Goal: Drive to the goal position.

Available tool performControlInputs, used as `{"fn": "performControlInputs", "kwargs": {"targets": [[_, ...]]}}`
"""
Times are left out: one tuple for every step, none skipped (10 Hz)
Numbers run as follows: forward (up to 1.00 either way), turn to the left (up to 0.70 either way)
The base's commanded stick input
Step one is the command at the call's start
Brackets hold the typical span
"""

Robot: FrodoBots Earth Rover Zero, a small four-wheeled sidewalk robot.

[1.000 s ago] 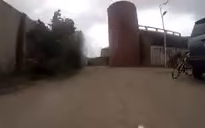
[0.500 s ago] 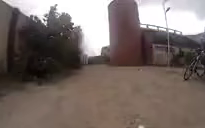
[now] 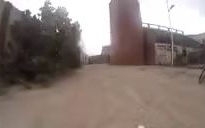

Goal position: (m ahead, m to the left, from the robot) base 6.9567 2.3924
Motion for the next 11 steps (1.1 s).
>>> {"fn": "performControlInputs", "kwargs": {"targets": [[1.0,0.0],[1.0,0.0],[1.0,0.0],[1.0,0.0],[1.0,0.0],[1.0,0.0],[1.0,0.0],[1.0,0.0],[1.0,0.0],[1.0,0.0],[1.0,-0.18]]}}
